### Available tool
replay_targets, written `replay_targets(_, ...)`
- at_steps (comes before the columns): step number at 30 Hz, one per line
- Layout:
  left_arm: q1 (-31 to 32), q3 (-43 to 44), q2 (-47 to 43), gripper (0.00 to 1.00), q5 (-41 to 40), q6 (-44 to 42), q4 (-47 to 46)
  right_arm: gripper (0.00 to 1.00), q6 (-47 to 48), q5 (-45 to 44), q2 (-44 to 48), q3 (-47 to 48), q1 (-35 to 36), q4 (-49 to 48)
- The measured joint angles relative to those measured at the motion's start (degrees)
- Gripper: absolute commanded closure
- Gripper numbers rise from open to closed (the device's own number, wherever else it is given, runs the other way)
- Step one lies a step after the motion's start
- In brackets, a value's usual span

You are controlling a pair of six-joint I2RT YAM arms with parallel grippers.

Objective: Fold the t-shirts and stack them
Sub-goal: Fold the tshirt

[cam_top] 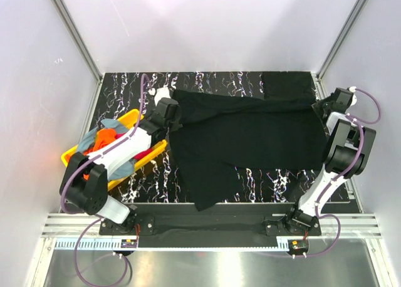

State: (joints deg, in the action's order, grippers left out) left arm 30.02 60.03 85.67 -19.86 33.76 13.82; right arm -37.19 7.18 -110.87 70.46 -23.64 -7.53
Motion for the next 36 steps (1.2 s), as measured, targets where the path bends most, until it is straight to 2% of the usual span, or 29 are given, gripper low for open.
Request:
replay_targets(8, 0.6, 1.1, -2.0, 1.0, -0.7, -0.6, 1.5, 0.97, -0.1, 0.0, 2.1, -1.4, -1.2, 0.4)
replay_targets(11, 1.8, 0.7, -2.0, 1.0, -0.7, 0.2, 2.0, 0.92, -0.4, 0.1, 2.3, -2.3, -1.7, 0.7)
replay_targets(15, 3.4, -1.0, -2.0, 1.0, -0.6, 1.4, 3.0, 0.8, -0.9, 0.7, 2.3, -2.4, -2.0, 1.6)
replay_targets(16, 3.7, -1.4, -2.0, 1.0, -0.5, 1.7, 3.2, 0.71, -1.0, 0.7, 2.3, -2.4, -2.0, 1.8)
replay_targets(18, 3.9, -2.1, -2.0, 1.0, -0.3, 2.3, 3.8, 0.64, -1.2, 0.0, 2.3, -2.0, -2.0, 3.9)
replay_targets(20, 4.2, -2.6, -1.9, 0.9, 0.2, 2.7, 4.4, 0.57, -1.5, -1.2, 2.2, -0.6, -2.2, 7.7)
replay_targets(22, 4.6, -2.8, -1.9, 0.87, 0.3, 3.2, 5.1, 0.54, -1.9, -3.5, 2.2, 2.0, -2.3, 13.3)
replay_targets(24, 5.5, -2.9, -1.9, 0.81, 0.3, 3.6, 6.1, 0.53, -2.4, -5.7, 2.2, 5.0, -2.3, 18.3)
replay_targets(29, 6.7, -2.9, -2.8, 0.74, 0.1, 3.5, 7.8, 0.56, -3.7, -8.0, 3.1, 6.6, -2.4, 25.3)
replay_targets(33, 7.7, -2.9, -4.9, 0.73, 0.4, 2.8, 8.1, 0.61, -4.5, -8.0, 4.2, 5.7, -2.4, 29.2)
replay_targets(36, 9.2, -3.3, -5.4, 0.73, 3.7, 2.3, 6.1, 0.63, -5.2, -6.2, 5.4, 4.2, -2.4, 30.4)
